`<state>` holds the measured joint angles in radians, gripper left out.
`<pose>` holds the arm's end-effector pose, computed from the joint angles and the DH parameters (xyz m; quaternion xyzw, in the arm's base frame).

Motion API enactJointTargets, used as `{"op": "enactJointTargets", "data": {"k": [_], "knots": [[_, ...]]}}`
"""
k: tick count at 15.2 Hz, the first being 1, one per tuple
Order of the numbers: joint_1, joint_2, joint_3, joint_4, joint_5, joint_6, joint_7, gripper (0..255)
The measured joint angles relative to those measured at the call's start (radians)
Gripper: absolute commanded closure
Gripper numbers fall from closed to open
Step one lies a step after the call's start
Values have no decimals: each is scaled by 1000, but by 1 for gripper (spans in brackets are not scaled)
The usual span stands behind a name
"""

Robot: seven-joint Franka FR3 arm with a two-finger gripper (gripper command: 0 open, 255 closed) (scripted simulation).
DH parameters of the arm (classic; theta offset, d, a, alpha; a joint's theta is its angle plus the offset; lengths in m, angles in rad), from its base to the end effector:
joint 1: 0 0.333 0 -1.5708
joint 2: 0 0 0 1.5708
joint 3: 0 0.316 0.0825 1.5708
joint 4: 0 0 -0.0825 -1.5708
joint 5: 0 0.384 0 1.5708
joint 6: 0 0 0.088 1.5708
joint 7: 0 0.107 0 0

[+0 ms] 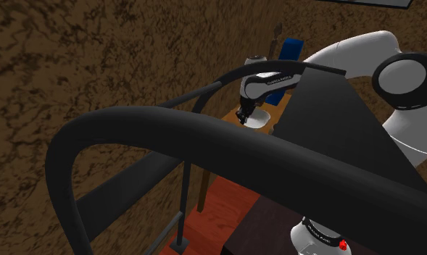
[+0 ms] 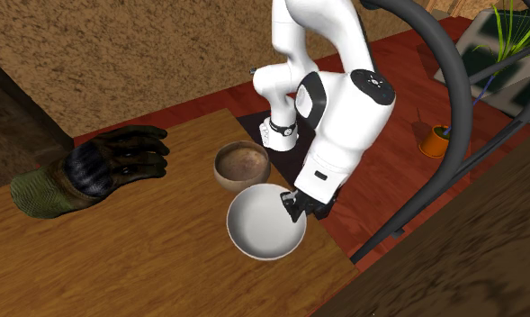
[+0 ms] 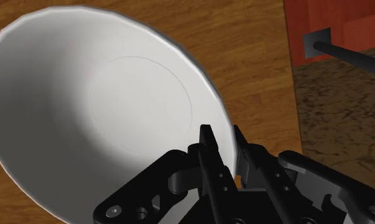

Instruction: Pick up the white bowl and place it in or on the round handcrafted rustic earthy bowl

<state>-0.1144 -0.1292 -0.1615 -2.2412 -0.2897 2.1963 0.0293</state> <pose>0.4879 -0.1500 0.4309 0.9905 -0.0716 0.0279 0.1144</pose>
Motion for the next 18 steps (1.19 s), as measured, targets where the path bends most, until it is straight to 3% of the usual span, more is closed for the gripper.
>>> {"op": "enactJointTargets", "data": {"k": [18], "knots": [[9,-61,11,178,26,-235,-49,255]]}}
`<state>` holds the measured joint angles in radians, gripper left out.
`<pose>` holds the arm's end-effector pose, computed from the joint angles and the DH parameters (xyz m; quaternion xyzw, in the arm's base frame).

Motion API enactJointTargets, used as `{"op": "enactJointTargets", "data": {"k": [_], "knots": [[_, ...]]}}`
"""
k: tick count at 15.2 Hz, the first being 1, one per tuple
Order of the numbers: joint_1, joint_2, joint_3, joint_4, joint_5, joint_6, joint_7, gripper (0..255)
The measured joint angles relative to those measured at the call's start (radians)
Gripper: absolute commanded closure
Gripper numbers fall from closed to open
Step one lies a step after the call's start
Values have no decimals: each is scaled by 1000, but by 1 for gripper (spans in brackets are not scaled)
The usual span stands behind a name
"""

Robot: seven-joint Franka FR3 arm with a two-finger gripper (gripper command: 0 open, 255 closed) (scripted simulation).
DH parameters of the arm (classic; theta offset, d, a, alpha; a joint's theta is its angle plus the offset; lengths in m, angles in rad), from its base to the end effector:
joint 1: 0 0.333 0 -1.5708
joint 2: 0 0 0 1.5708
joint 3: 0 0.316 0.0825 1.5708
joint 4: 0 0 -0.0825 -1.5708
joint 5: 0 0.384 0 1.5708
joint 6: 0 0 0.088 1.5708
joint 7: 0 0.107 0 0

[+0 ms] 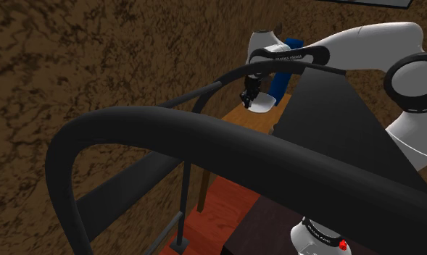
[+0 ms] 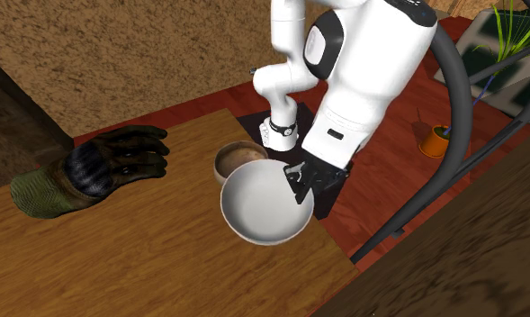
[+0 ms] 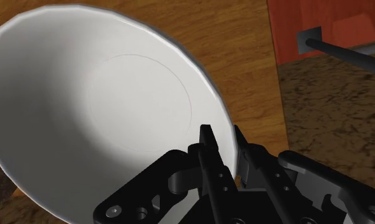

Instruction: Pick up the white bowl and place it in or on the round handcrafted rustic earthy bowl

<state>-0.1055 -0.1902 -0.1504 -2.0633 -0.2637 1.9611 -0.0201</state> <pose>0.4886 -0.1497 0.5250 0.9905 -0.0715 0.0279 0.1144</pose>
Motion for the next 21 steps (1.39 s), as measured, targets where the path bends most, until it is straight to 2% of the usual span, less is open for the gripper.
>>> {"op": "enactJointTargets", "data": {"k": [7,15,21], "knots": [[0,-22,2,63,5,-83,-20,255],[-27,-314,-7,-182,-36,-124,-43,255],[-60,-563,-16,-332,-66,-214,-87,255]]}}
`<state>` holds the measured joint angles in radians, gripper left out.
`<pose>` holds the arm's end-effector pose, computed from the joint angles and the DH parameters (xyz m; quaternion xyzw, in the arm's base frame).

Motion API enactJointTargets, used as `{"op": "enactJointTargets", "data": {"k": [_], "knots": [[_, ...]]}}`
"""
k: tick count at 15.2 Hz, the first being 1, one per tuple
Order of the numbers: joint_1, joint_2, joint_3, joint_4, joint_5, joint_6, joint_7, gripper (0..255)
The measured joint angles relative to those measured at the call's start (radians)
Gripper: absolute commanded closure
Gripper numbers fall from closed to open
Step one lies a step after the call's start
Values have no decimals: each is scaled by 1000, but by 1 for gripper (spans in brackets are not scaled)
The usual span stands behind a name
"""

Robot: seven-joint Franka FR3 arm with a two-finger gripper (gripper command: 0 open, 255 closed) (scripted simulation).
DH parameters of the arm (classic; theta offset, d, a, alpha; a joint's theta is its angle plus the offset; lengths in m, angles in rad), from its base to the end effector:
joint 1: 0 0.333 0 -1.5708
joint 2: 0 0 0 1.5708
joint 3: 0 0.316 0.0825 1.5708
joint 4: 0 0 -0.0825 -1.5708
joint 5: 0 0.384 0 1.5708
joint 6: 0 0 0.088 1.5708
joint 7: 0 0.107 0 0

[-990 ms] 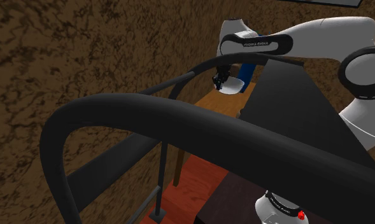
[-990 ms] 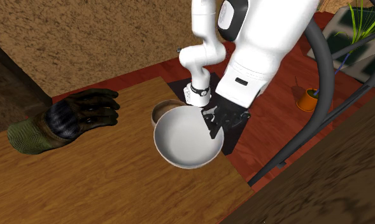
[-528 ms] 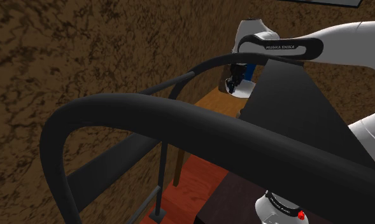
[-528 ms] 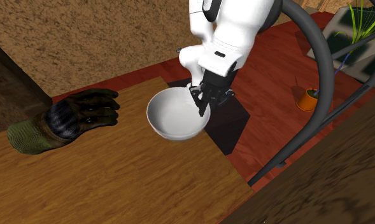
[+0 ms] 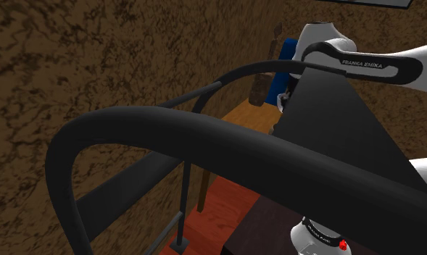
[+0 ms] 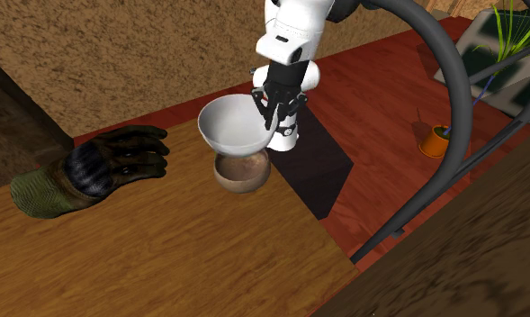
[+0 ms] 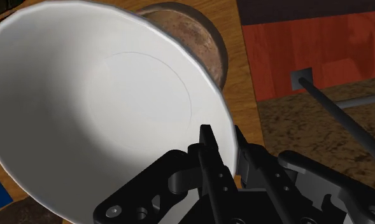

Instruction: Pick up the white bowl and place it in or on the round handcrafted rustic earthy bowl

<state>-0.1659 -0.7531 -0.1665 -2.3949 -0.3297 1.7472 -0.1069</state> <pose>0.3039 -0.1494 0.5755 0.9905 -0.0718 0.0278 0.1143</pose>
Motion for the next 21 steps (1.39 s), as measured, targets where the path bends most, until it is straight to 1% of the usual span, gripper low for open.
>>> {"op": "enactJointTargets", "data": {"k": [2,5,15,17,21], "knots": [[-7,-36,-6,-41,-9,6,-4,255],[-12,-57,-12,-89,-17,34,-1,255],[-21,-59,-34,-227,-45,166,28,255],[-22,-57,-37,-243,-49,184,32,255],[-23,-56,-39,-248,-51,190,32,255]]}}
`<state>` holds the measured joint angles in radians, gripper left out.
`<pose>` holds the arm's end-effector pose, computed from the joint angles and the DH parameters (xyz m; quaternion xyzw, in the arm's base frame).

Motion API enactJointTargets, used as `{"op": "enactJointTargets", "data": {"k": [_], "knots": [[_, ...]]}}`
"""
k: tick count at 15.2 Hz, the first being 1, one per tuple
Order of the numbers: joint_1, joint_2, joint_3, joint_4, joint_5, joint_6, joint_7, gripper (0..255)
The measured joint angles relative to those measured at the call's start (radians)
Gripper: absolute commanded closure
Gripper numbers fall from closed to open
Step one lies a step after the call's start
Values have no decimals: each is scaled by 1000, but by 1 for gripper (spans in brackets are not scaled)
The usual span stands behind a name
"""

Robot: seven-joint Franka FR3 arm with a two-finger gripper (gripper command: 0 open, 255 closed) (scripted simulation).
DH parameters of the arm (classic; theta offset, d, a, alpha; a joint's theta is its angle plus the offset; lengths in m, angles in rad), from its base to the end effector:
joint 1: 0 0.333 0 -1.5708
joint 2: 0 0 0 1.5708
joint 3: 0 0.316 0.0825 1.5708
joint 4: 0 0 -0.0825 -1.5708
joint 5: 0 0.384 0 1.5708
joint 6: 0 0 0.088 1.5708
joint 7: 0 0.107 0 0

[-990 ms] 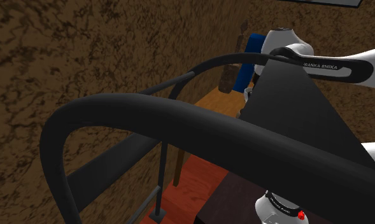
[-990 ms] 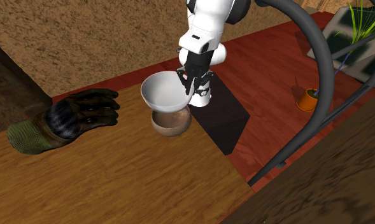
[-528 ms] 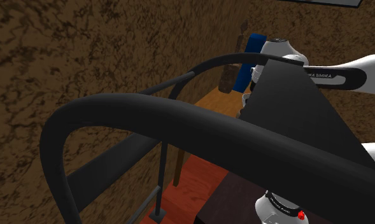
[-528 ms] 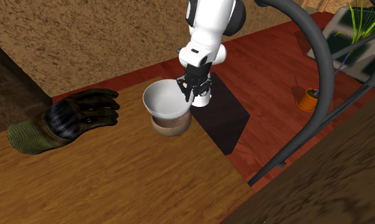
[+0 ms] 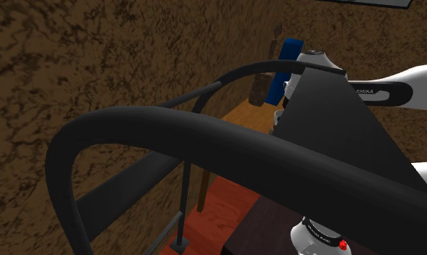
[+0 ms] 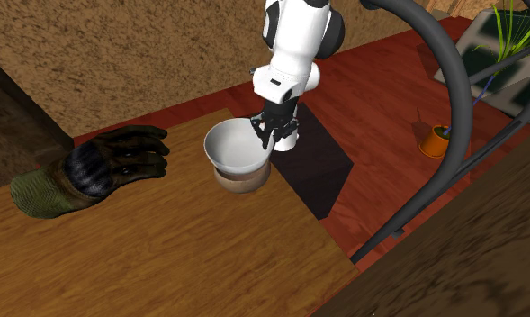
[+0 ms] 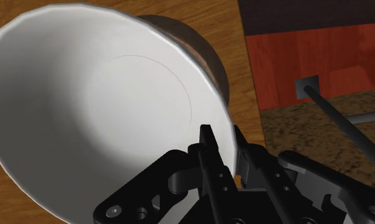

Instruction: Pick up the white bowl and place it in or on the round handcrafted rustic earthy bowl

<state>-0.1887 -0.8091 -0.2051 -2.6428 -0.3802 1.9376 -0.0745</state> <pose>0.2887 -0.1510 0.4892 0.9905 -0.0715 0.0276 0.1143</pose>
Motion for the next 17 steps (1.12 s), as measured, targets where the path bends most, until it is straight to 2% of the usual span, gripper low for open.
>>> {"op": "enactJointTargets", "data": {"k": [1,2,8,12,17], "knots": [[0,0,0,0,0,0,0,255],[0,0,0,0,0,0,0,0],[0,0,0,0,0,0,0,0],[17,-13,37,89,34,-103,0,0],[16,-21,40,107,37,-131,-8,0]]}}
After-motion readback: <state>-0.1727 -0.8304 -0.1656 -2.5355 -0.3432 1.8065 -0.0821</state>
